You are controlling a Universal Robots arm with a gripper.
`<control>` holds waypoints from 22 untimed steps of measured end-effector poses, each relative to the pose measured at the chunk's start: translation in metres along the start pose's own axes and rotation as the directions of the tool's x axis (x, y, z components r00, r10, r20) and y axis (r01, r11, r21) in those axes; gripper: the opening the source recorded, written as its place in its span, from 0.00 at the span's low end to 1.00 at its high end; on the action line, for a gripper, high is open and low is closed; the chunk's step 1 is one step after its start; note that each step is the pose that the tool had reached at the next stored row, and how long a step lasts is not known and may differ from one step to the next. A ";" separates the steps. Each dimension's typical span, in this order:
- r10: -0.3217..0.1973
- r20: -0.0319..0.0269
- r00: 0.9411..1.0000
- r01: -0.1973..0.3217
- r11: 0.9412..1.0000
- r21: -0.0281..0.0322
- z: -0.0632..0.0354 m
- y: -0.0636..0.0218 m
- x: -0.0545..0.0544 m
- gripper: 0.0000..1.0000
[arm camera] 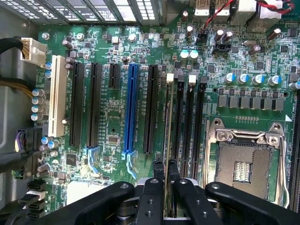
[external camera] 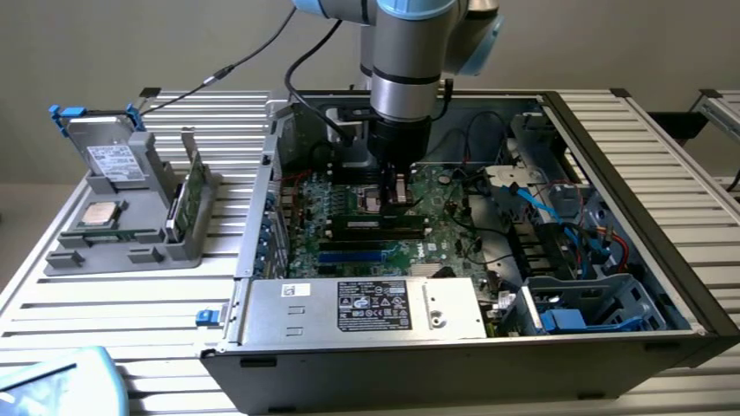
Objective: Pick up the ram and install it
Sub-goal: 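Insert the ram into the slot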
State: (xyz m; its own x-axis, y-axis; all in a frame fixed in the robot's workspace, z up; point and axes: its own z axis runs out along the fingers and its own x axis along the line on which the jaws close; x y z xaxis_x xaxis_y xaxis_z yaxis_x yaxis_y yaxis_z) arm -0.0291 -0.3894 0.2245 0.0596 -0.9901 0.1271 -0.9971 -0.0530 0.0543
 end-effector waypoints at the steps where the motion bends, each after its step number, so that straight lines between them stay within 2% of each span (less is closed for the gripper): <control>1: 0.000 -0.001 1.000 0.000 1.000 0.001 0.0001 0.0000 0.000 0.14; 3: 0.000 -0.003 1.000 0.000 1.000 0.002 0.0003 0.0000 0.000 0.14; 9: 0.000 -0.013 1.000 0.000 1.000 0.005 0.0034 -0.0003 -0.003 0.14; 22: -0.002 -0.020 1.000 0.002 1.000 0.005 0.0032 0.0005 -0.005 0.14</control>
State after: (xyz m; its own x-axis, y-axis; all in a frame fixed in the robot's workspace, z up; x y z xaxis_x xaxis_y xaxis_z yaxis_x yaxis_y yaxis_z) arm -0.0300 -0.3853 0.2208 0.0625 -0.9872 0.1470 -0.9972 -0.0557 0.0496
